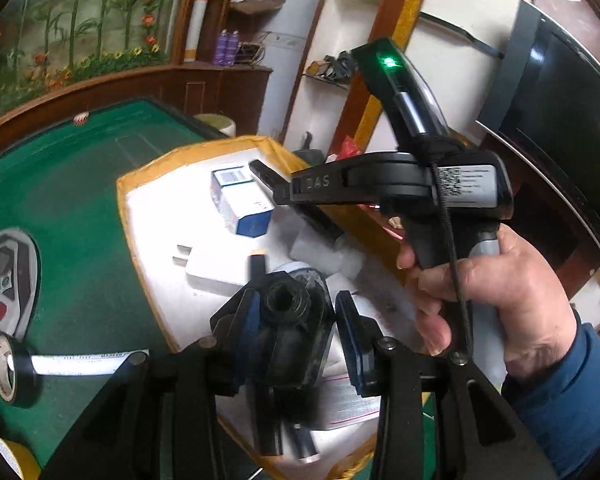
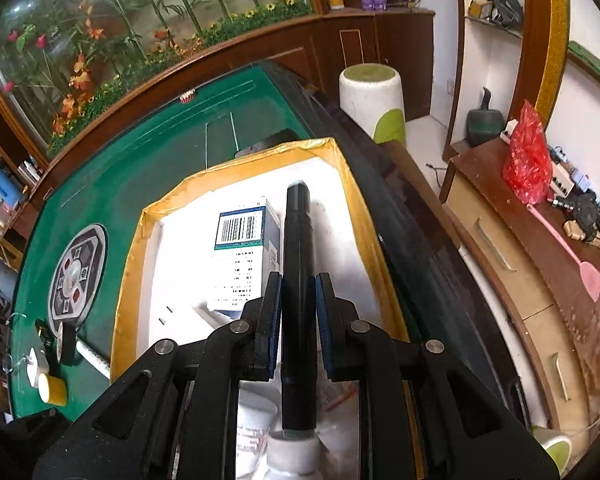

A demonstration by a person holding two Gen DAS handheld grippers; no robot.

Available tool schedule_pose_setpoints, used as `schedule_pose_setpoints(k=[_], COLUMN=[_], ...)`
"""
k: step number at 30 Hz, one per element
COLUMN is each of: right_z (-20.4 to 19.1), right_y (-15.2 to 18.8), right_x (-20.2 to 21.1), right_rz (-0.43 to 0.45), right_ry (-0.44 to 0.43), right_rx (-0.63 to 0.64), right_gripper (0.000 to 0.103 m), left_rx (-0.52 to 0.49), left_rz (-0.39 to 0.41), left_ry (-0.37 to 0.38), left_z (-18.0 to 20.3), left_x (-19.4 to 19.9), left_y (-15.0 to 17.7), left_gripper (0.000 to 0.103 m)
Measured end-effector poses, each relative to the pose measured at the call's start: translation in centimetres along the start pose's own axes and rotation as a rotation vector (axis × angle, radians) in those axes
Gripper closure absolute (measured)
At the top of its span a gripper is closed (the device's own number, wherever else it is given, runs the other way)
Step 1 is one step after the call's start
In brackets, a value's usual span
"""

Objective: Organize rigid objects
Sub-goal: 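Lower the cap and marker into the tray and open both tools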

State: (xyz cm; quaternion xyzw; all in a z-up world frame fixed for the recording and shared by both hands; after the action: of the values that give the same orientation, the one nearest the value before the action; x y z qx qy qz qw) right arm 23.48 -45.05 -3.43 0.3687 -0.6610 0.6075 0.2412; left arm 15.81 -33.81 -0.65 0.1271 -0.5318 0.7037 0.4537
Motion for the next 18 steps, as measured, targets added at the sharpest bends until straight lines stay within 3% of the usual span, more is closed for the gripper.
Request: schedule_pose_setpoints(k=[5, 11, 12, 14, 18], right_z=[-0.2, -0.4, -0.3, -0.2, -0.1], right_y=[0.2, 0.2, 0.3, 0.4, 0.5], right_x=[-0.8, -0.6, -0.4, 0.1, 1.2], right_rz=[-0.013, -0.001, 0.001, 0.012, 0.035], right_ry=[0.001, -0.024, -0.021, -0.015, -0.006], right_rx=[0.008, -0.005, -0.007, -0.015, -0.009], right_gripper=[0.088, 0.087, 0.087, 0.086, 0.085], left_rx=[0.082, 0.098, 0.101, 0.117, 0.136], left_rz=[-0.030, -0.023, -0.026, -0.031, 0.001], left_ry=[-0.018, -0.017, -0.016, -0.004, 0.022], left_z=[-2.0, -2.1, -2.2, -2.2, -2.0], left_x=[-0.7, -0.9, -0.9, -0.8, 0.0], left_y=[0.1, 0.1, 0.1, 0.1, -0.4], left_gripper=[0.064, 0.062, 0.061, 0.043, 0.038])
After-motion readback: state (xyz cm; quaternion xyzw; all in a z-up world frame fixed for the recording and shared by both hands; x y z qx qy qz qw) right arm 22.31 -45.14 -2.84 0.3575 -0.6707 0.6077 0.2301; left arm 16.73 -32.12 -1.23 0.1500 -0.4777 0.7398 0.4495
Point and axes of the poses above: each gripper's, at about its wrist camera, not at the fingertips, and x roughly against the way its jaws point, z to its right, y to its underside, the point moved 10 cm from there along -x, roughly the way its jaws point, and after that the axes turned 11 degrees about x, right-handed, at the moved point
